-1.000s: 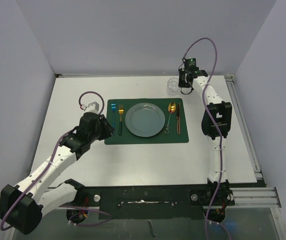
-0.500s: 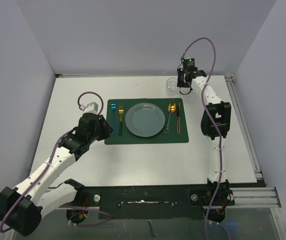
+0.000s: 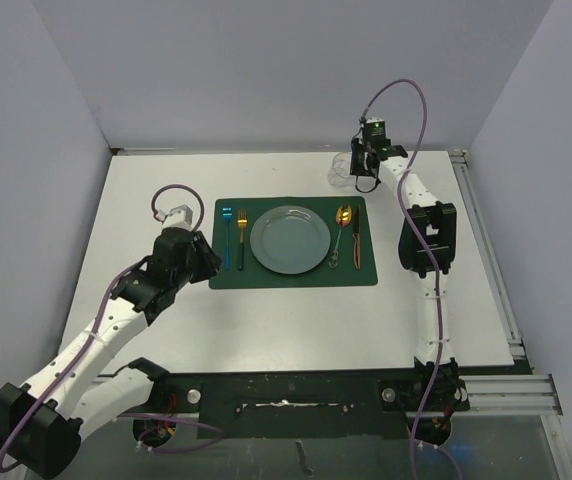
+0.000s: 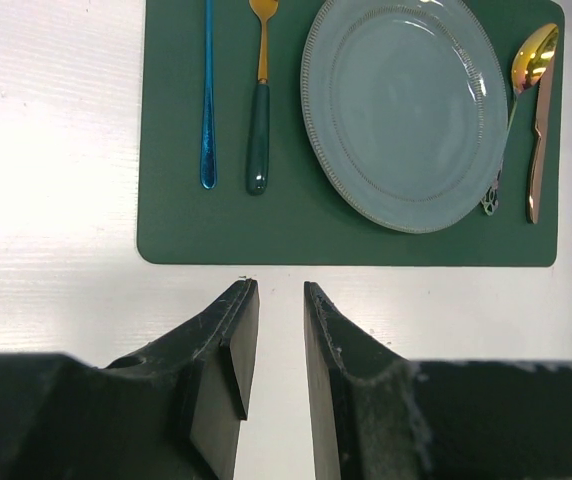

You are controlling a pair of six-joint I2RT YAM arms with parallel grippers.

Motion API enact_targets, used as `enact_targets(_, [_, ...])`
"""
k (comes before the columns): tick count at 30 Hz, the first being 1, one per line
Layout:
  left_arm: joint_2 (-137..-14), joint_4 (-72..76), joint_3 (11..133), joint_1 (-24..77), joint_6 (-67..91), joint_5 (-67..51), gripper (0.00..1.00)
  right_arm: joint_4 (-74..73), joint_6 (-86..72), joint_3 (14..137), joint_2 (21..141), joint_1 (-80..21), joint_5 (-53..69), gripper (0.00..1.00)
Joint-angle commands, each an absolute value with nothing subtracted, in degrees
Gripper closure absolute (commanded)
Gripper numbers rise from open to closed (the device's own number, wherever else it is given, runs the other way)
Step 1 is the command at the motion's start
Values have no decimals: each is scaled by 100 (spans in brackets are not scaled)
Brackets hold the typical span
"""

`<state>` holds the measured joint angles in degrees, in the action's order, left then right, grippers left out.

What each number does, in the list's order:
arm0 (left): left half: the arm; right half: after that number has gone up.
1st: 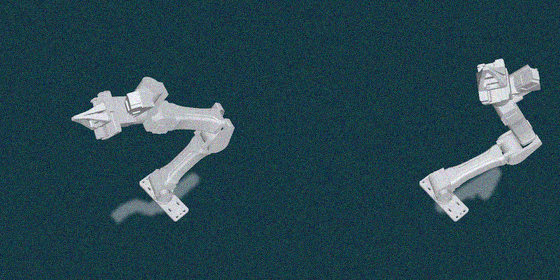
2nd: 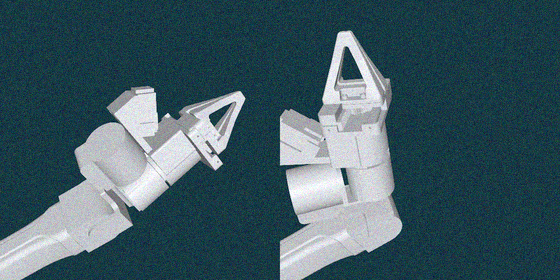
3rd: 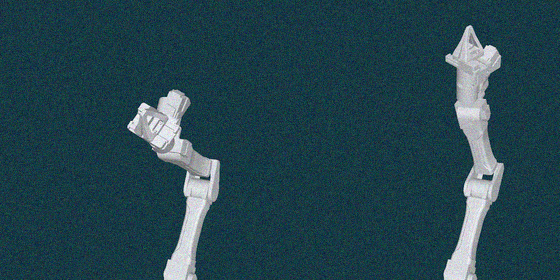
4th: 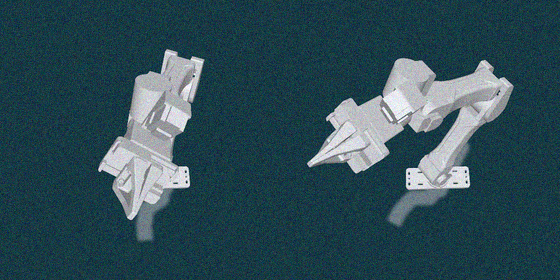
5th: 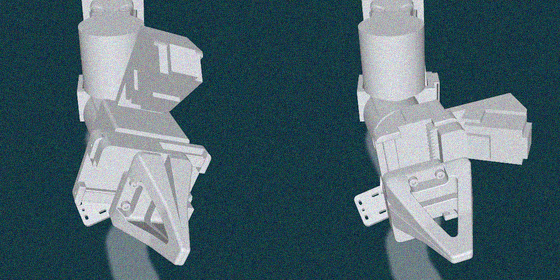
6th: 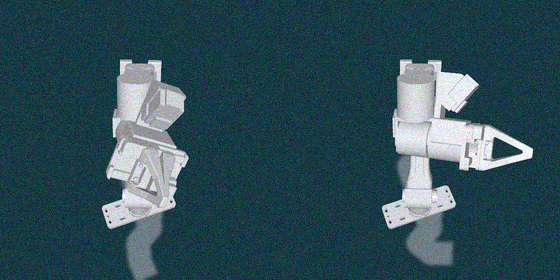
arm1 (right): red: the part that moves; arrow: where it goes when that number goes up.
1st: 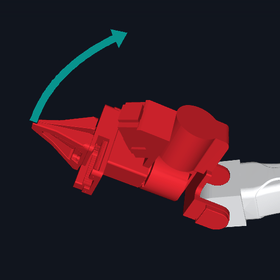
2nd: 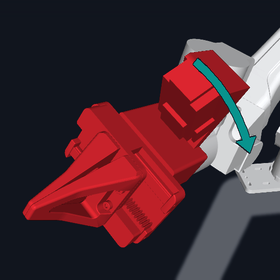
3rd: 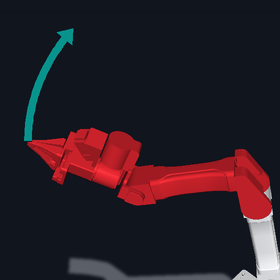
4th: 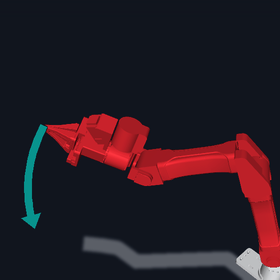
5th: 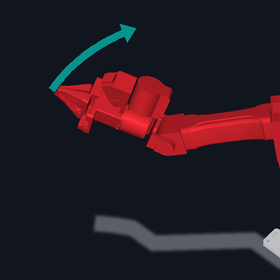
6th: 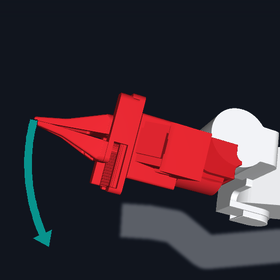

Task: Set the dinner table for one person
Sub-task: Place the cup at the center of the board.

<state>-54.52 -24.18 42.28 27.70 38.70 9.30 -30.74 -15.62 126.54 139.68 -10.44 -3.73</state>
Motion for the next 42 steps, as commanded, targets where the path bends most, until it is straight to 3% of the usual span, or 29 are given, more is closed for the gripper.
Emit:
enact_targets(1, [-5363, -2262, 4438, 2760, 3824, 969, 75, -3015, -1531, 12735, 13993, -1090, -540, 74])
enact_targets(6, [-5487, -2099, 4332, 2759, 3878, 809, 75, -3003, -1479, 12744, 13813, -1098, -569, 66])
enact_targets(23, [-5611, -1518, 3818, 2760, 4188, 291, 75, -2663, -1352, 12696, 13445, -1350, -566, 65])
enact_targets(31, [-5526, -1557, 3797, 2759, 4185, 297, 75, -2306, -1306, 12478, 13299, -1381, -574, 53])
enact_targets(42, [-5550, -1512, 3788, 2760, 4220, 284, 75, -1889, -1194, 12115, 12928, -1433, -888, 51])
